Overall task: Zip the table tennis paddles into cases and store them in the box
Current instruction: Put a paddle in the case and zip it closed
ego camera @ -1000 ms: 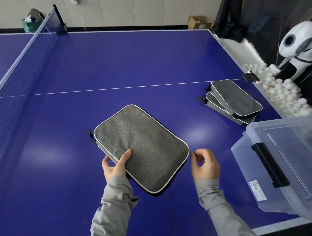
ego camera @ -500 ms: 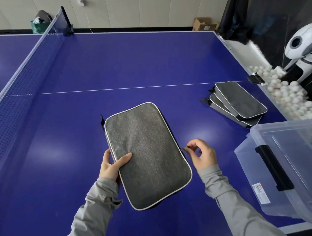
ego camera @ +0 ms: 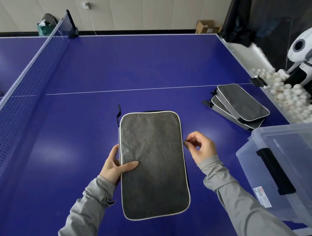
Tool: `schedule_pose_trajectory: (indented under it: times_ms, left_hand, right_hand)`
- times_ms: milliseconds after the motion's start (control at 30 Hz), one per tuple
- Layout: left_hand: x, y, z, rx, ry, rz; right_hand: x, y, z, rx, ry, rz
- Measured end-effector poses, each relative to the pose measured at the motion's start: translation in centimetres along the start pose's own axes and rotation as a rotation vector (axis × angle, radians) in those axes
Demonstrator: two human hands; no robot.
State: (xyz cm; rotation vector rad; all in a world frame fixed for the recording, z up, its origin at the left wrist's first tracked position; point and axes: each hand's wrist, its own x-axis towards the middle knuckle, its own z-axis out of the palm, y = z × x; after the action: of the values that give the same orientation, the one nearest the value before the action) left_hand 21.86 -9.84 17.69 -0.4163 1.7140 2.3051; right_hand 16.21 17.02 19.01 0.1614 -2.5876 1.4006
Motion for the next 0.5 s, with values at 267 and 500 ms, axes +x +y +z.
schedule_pose_trajectory:
  times_ms: [267,500]
  left_hand:
    - [0.5,0.4,-0.2,0.226,-0.08,0.022]
    - [0.3,1.1,-0.4,0.505,-0.202,0.072]
  right_hand:
    - [1.0,0.5,-0.5,0.005,0.036,0.098]
    - [2.3,0.1,-2.4,0.012,0.065,0.08]
